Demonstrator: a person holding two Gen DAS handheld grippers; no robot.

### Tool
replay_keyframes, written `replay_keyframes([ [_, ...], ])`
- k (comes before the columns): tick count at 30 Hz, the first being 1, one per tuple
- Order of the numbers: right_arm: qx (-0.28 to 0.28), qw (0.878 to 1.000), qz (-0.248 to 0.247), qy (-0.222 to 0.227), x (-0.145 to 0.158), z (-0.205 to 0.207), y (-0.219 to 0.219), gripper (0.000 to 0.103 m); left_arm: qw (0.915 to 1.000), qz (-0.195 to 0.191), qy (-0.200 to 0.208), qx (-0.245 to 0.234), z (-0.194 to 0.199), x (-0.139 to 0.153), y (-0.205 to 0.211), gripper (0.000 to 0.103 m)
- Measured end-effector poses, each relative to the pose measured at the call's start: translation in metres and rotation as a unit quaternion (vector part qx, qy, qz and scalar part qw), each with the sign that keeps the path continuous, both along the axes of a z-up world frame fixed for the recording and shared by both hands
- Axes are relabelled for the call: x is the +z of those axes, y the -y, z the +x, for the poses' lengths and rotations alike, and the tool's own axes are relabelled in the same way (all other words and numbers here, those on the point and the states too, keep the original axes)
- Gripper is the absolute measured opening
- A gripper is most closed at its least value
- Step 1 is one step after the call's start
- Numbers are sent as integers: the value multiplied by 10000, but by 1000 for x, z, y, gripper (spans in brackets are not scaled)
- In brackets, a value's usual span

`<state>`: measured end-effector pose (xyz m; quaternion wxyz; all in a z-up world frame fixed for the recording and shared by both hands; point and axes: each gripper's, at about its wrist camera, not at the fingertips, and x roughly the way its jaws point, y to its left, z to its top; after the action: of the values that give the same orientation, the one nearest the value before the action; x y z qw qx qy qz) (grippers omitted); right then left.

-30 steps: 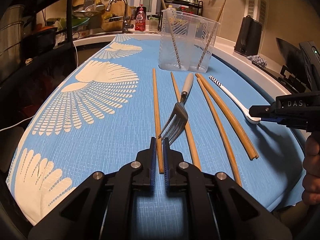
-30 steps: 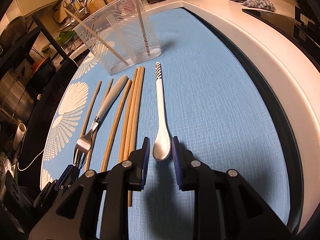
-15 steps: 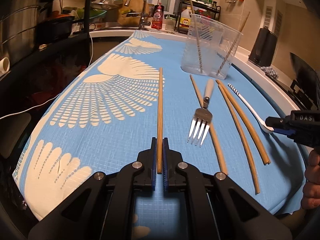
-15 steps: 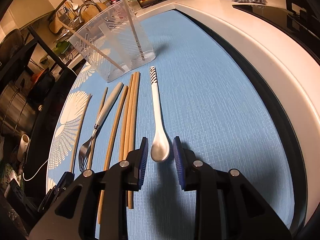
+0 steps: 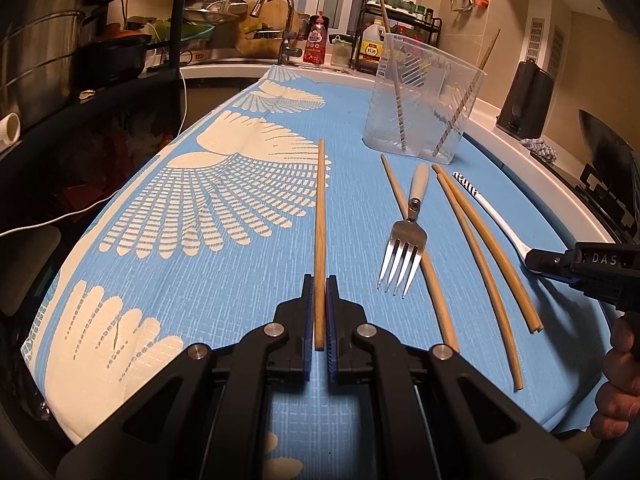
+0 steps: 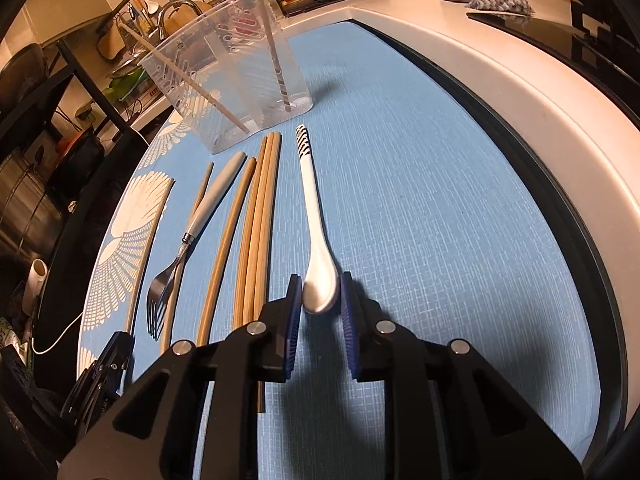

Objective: Organize utensils
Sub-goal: 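Close the left tool on the chopstick while the right tool hovers open over the spoon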

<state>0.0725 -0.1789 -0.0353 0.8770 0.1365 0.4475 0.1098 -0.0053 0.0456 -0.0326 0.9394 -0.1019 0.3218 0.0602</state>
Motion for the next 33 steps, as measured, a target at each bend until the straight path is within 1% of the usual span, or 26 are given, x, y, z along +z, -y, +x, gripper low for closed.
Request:
replay_keyframes([
  [7,-126,9995,-19,298,-3,-4,3,22,9998,-203,6,-17,1,0,-5,6],
  [9,-203,9991,171,337,-4,-4,7,22,9997,-252,13,-34,1,-1,-7,6],
  [14,-509,9971,433,367,-7,-8,13,21,9991,-412,69,-47,0,-2,-10,7],
  [17,-918,9912,870,398,-11,-15,21,22,9985,-540,97,-47,0,-3,-13,7],
  [20,-1116,9881,924,523,-13,-21,23,20,9987,-488,132,-87,-1,-3,-12,7],
  [25,-1128,9886,672,730,-13,-26,15,20,9991,-362,182,-115,-2,-4,-9,7],
  [29,-831,9912,65,1028,-10,-32,3,20,9997,-132,176,-105,-2,-3,-3,7],
  [33,-454,9883,-522,1362,-11,-40,-9,20,9998,-47,174,-123,-2,-3,-3,6],
])
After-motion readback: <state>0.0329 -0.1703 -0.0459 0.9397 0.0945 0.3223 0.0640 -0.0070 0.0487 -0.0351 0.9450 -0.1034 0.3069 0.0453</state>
